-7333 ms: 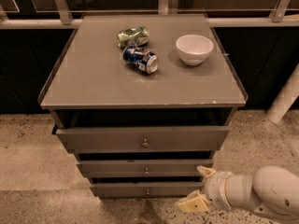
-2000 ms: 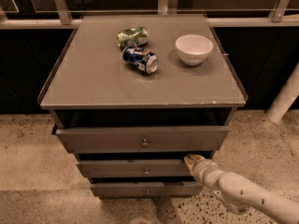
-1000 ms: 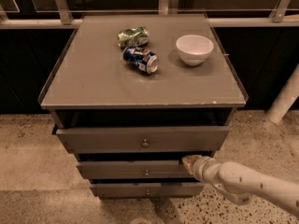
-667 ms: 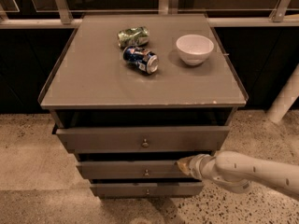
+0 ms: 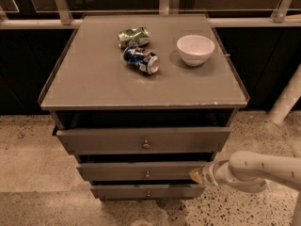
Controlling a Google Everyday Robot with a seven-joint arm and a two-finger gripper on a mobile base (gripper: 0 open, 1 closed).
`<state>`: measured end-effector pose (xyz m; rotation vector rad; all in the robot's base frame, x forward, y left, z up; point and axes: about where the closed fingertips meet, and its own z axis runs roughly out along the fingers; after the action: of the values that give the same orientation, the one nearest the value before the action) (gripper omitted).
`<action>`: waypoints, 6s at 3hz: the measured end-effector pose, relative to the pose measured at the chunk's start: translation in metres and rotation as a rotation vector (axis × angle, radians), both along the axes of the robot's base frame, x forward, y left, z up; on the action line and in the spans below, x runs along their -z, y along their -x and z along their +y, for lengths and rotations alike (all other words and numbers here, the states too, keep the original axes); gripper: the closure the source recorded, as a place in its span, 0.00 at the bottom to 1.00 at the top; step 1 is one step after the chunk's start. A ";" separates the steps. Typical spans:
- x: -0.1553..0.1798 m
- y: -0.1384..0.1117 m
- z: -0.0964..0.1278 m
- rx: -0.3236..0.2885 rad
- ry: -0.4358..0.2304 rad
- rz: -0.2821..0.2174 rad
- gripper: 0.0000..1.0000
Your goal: Open middle drawer
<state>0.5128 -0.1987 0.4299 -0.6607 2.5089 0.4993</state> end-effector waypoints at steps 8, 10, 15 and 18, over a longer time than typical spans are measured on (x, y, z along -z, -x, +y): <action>-0.037 -0.072 0.006 0.161 -0.005 -0.358 1.00; -0.001 -0.071 0.004 0.184 0.084 -0.357 1.00; -0.004 -0.073 -0.003 0.114 0.108 -0.325 1.00; -0.005 -0.068 -0.005 0.077 0.097 -0.289 1.00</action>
Offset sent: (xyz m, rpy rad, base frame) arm 0.0374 0.0115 0.1085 0.0972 -0.4455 -0.1461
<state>0.5807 -0.2039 0.4348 -0.6213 2.2844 0.2365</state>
